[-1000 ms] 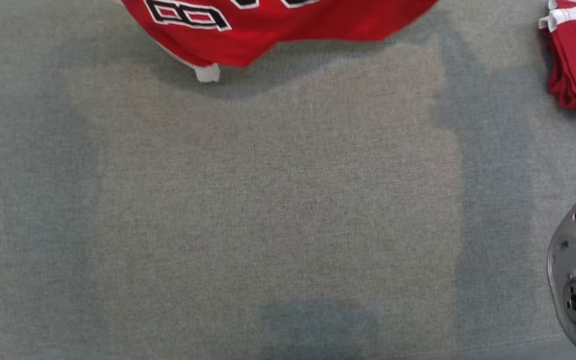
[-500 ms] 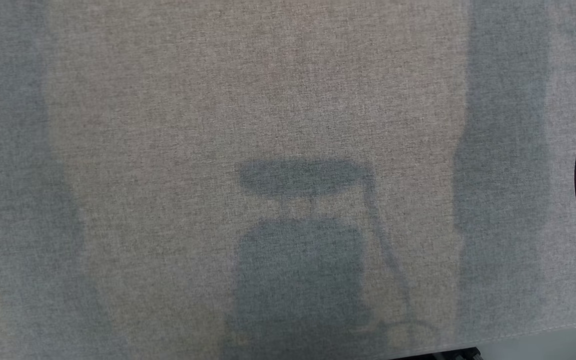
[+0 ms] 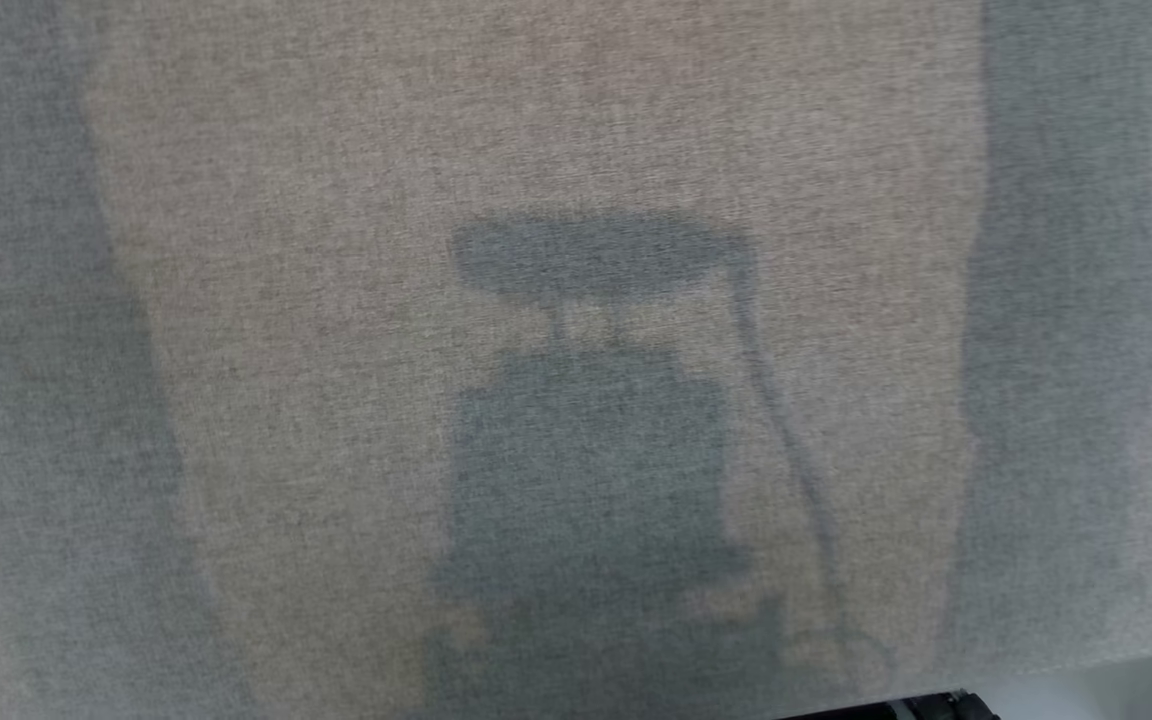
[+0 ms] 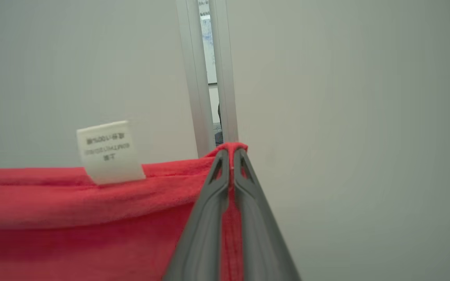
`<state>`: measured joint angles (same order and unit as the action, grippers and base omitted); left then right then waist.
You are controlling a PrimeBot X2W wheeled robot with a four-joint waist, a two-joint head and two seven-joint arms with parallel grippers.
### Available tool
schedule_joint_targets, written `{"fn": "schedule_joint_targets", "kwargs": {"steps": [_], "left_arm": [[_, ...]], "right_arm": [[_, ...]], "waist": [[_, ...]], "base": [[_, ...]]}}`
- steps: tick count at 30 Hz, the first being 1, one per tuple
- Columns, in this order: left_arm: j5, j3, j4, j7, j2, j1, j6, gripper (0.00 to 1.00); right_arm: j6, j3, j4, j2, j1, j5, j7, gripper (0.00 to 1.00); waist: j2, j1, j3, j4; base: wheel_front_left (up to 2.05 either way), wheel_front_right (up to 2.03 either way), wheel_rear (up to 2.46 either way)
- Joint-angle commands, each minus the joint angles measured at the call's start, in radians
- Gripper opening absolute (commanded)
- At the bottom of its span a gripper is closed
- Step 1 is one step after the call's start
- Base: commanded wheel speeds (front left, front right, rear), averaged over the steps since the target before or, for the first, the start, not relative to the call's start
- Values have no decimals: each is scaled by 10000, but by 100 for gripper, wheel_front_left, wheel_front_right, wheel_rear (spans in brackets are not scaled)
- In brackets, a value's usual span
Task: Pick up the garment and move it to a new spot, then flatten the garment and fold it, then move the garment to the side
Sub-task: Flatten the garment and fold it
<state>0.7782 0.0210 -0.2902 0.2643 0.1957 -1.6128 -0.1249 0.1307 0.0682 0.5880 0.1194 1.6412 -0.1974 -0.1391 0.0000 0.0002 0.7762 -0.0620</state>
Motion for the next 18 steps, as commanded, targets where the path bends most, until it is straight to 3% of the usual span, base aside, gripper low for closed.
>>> {"fn": "schedule_joint_targets", "kwargs": {"steps": [1, 5, 10, 14, 18], "left_arm": [[120, -62, 147, 3, 58, 327, -70, 0], [619, -505, 650, 2, 216, 1749, -65, 0], [1227, -1064, 1501, -11, 625, 3679, -63, 0], [1395, -981, 2101, -9, 925, 5408, -55, 0], [1402, -870, 2694, -12, 973, 7258, 35, 0]], "right_arm": [[-1, -177, -17, 173, -256, -192, 48, 0], [-1, -956, -354, 791, -1420, -1017, 479, 0], [-3, -1720, -1437, 1719, -3327, -2080, 2018, 0], [-3, -1615, -2642, 2174, -5168, -2717, 3625, 0], [-4, -1168, -3958, 2212, -7150, -2729, 5201, 0]], "waist": [[0, -2, 233, 237], [0, -2, 123, 459], [0, -2, -536, 695], [0, -2, -1315, 804], [0, -2, -2124, 857]], "base": [[0, 0, 0], [0, 0, 0], [0, 0, 0], [0, 0, 0], [0, 0, 0]]}}
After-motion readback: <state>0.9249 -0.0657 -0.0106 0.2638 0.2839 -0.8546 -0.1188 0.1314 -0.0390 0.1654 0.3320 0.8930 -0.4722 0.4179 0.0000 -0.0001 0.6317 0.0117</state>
